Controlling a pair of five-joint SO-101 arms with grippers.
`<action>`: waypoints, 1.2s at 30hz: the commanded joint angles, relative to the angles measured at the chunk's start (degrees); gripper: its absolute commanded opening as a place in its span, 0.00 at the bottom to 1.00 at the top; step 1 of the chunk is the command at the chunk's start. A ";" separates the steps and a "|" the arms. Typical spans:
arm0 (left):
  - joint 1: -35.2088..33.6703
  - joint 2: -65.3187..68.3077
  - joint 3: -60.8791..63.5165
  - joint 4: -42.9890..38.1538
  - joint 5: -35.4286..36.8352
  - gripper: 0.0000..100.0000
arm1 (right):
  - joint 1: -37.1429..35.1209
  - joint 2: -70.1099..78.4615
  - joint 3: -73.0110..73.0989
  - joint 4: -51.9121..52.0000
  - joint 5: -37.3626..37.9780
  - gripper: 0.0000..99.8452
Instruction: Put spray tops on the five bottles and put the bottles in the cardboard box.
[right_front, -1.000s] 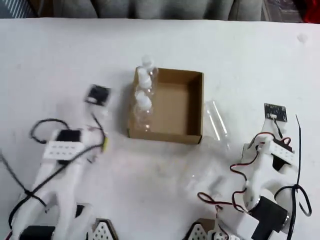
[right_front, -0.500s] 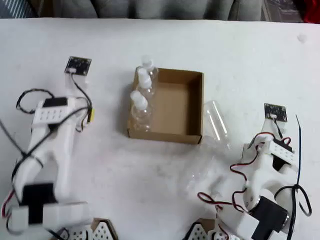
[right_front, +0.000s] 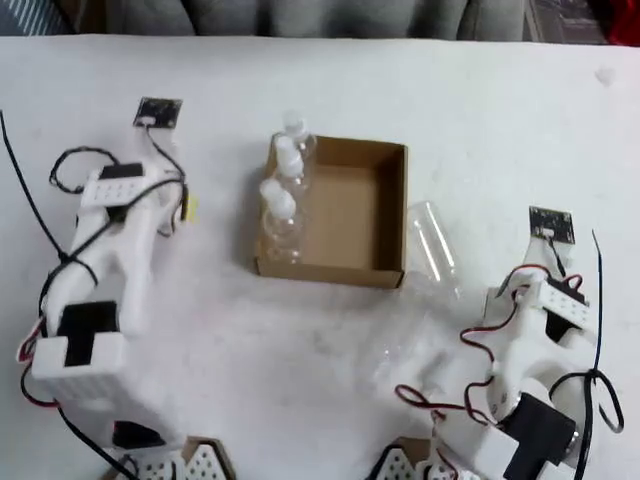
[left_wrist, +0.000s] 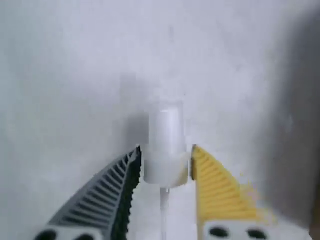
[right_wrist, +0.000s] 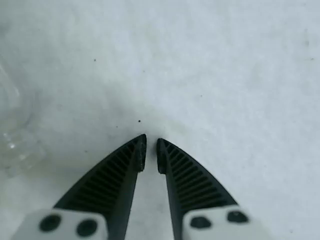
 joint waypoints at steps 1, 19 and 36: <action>-0.92 -0.66 -3.60 2.37 3.16 0.33 | -0.57 0.48 -2.02 0.22 0.79 0.02; -1.54 -3.21 -18.73 31.82 4.57 0.48 | -0.57 0.48 -2.02 0.22 0.44 0.02; 20.88 -48.22 19.69 31.38 0.35 0.48 | 17.63 0.84 -21.98 7.87 9.14 0.02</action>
